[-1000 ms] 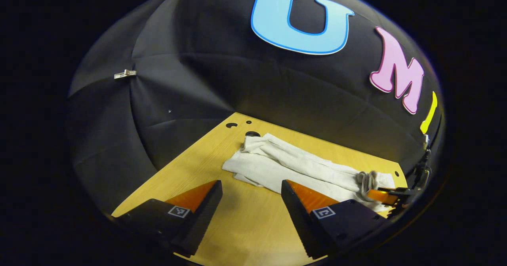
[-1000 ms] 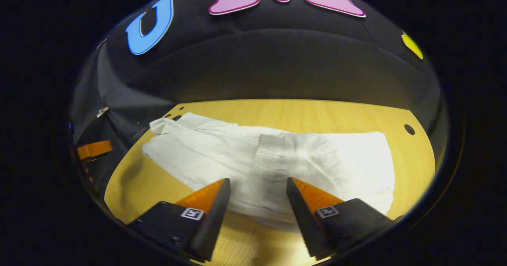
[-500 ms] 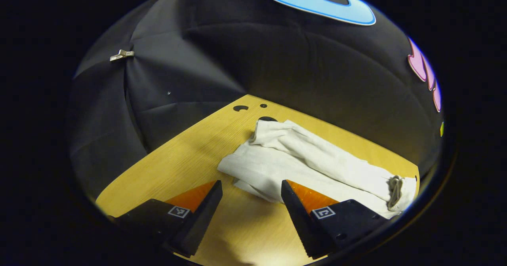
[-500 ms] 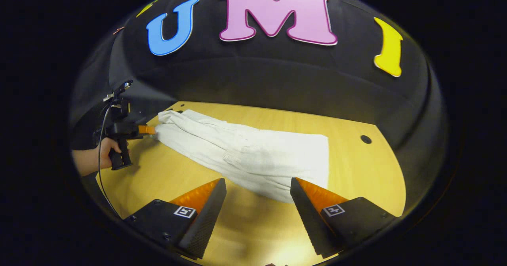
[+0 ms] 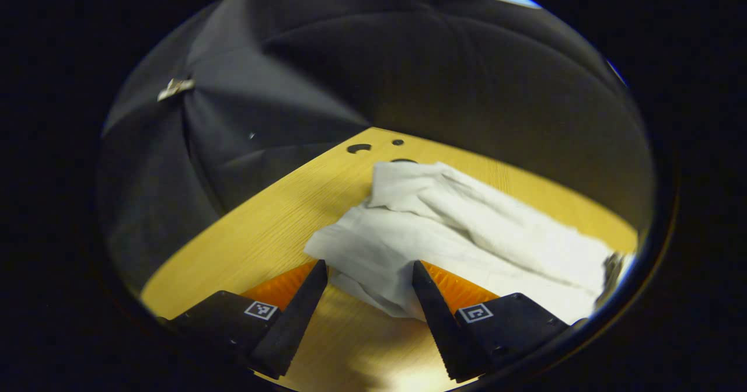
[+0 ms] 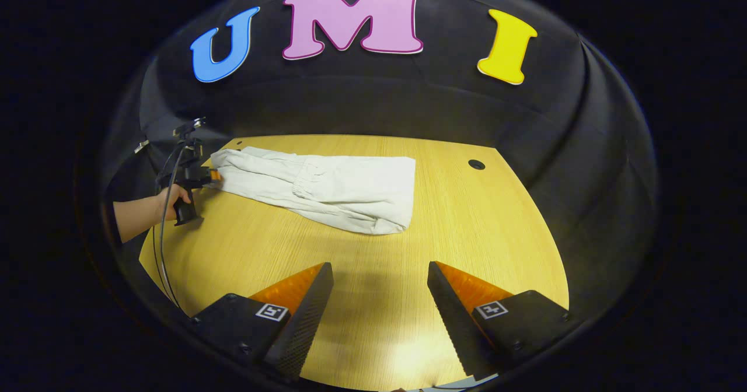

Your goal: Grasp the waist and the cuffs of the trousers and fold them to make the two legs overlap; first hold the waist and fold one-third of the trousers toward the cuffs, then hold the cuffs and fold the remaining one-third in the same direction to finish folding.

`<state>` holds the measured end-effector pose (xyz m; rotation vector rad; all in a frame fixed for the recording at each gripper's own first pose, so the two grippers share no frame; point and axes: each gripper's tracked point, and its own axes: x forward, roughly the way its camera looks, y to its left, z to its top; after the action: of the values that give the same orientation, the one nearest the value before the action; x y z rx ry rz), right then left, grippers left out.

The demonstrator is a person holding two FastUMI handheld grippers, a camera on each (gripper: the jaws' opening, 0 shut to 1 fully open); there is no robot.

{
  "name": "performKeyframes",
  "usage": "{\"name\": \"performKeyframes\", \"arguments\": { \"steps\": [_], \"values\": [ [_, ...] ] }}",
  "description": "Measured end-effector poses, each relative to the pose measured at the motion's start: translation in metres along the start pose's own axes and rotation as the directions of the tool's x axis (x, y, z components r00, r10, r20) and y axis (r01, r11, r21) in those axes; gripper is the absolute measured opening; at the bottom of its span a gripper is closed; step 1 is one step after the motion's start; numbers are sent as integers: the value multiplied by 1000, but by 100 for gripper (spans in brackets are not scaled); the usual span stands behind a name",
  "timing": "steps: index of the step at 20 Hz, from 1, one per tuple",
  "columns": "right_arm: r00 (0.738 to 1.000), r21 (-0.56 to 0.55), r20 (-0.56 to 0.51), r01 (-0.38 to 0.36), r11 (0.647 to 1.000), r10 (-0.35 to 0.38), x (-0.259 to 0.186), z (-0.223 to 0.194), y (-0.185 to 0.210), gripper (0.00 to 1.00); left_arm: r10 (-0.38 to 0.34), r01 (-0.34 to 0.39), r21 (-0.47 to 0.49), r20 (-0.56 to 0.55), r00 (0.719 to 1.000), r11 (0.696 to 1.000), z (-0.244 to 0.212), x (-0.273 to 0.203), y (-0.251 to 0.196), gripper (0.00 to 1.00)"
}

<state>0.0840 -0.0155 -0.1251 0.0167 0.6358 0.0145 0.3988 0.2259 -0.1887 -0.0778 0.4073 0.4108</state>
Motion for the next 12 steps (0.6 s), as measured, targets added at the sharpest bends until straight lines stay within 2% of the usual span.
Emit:
{"name": "performKeyframes", "arguments": {
  "steps": [1, 3, 6, 7, 9, 10, 11, 12],
  "values": [
    [1000, -15, -5, 4, 1000, -4, -2, -5, 2, 100, -44, 44, 8, -12, 999, 999, -1, 0, -14, 94],
    [1000, -79, -12, 18, 997, -19, -5, -12, 5, 100, -58, 58, 0, -11, 998, 998, 1, 5, -25, 86],
    [1000, -127, -22, -16, 992, 13, -11, -21, 18, 99, -91, 91, 9, -2, 996, 996, 2, 7, -30, 84],
    [999, -126, -29, -22, 992, 19, -12, -25, 21, 98, -108, 108, 32, -4, 994, 994, 2, 7, -34, 75],
    [999, -100, -39, -26, 995, 22, -13, -30, 22, 98, -140, 141, 58, -10, 990, 988, 3, 7, -43, 47],
    [999, -82, -44, -24, 996, 21, -12, -31, 21, 98, -147, 147, 67, -11, 989, 987, 3, 10, -44, 43],
    [999, -63, -41, -17, 998, 14, -14, -33, 19, 98, -155, 156, 78, -15, 988, 985, 3, 8, -45, 34],
    [999, -50, -39, -10, 999, 8, -14, -33, 17, 98, -170, 171, 96, -23, 985, 980, 3, 11, -47, 30]
  ]
}}
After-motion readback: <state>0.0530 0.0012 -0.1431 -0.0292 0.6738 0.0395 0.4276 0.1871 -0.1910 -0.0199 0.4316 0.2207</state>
